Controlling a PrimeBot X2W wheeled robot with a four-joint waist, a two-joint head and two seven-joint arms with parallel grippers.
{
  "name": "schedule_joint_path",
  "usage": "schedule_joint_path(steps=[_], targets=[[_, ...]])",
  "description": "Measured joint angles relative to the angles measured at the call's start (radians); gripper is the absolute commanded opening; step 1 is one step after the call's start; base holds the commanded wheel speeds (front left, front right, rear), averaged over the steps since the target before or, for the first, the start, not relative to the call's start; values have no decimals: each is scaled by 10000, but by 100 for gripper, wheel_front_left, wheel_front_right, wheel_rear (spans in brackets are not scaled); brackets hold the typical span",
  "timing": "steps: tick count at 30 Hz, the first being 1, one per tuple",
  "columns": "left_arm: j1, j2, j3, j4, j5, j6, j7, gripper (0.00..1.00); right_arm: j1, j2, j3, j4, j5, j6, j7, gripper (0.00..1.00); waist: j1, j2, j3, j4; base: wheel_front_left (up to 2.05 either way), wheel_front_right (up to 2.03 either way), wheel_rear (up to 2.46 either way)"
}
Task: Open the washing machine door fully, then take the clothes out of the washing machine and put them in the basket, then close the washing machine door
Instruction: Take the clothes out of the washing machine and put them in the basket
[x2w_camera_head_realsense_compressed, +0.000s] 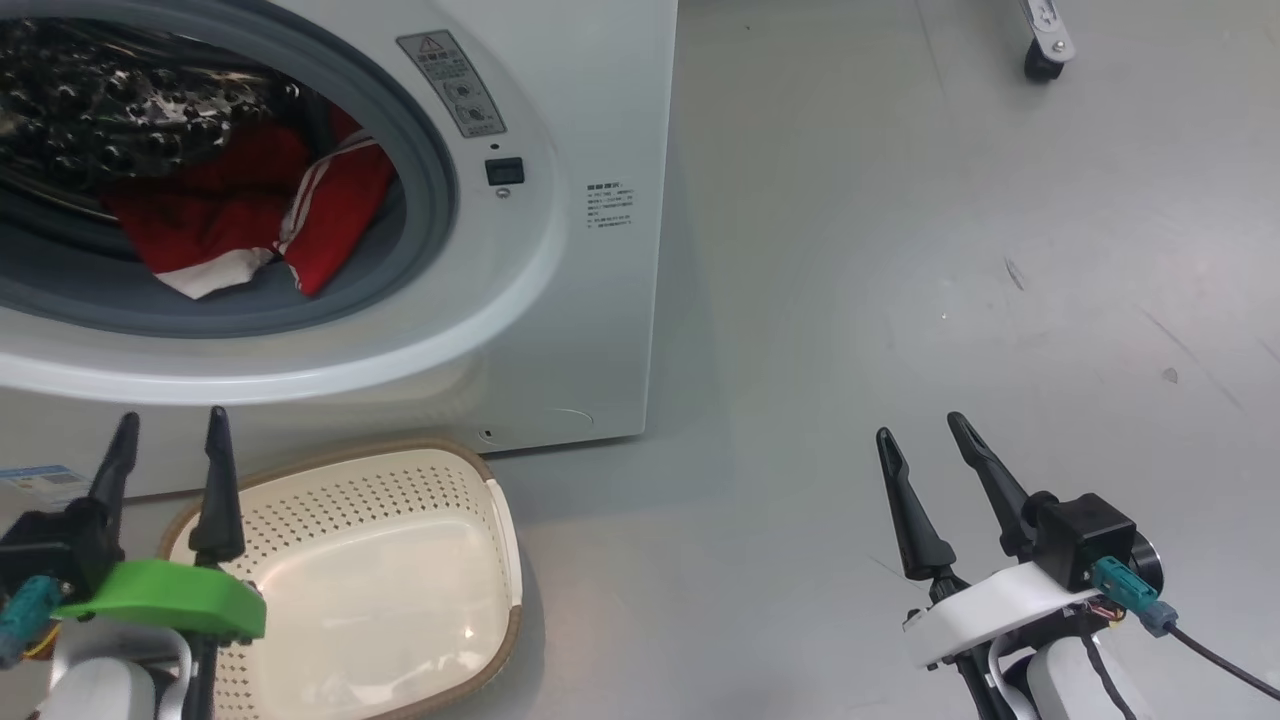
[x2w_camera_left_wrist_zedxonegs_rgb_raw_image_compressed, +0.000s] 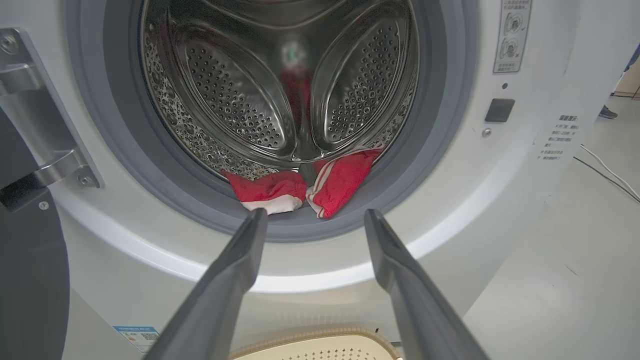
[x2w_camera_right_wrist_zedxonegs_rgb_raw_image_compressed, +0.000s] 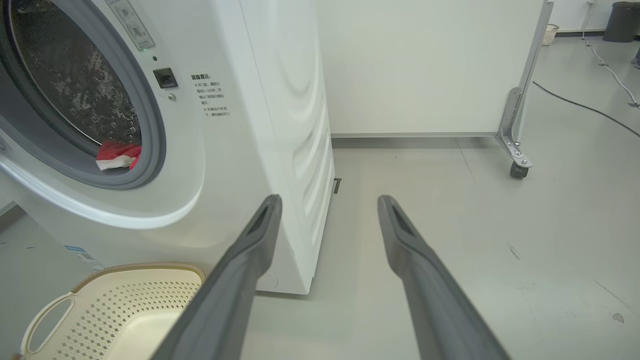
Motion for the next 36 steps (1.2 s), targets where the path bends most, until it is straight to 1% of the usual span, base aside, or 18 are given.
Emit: schedule_joint_path(steps=[3,5,13,17,21,29,36], targets=[[-393,159,247,-134,-8,173,201,100,-90,12,125,-52,-61,0,0,100,0,0,370,-179,0,0,0],[-843,410,477,-272,0,318,389,100,-250,19,230,-153,-71,0,-2,100,0,0,751,-383,0,0,0],[-2117,1294,761,-370,244,512,1258,100,-662,63,585,-339,-71,2,0,100,0,0,1790,-1015,0,0,0],[-2634,1668,821,-94,351,698,1889,100,-860,96,811,-370,-67,2,-2,100,0,0,2261,-1380,0,0,0],[-3215,1856,1216,495,297,1101,2706,100,-1009,102,1022,-378,-52,4,0,100,0,0,2670,-1759,0,0,0],[-4483,2924,1141,1106,989,1252,3779,100,-1297,119,1691,-529,566,-29,0,100,0,0,3384,-2395,0,0,0],[-5536,3440,859,1622,1528,1302,4562,100,-1502,121,2038,-644,932,-201,-2,100,0,0,3843,-2804,0,0,0]])
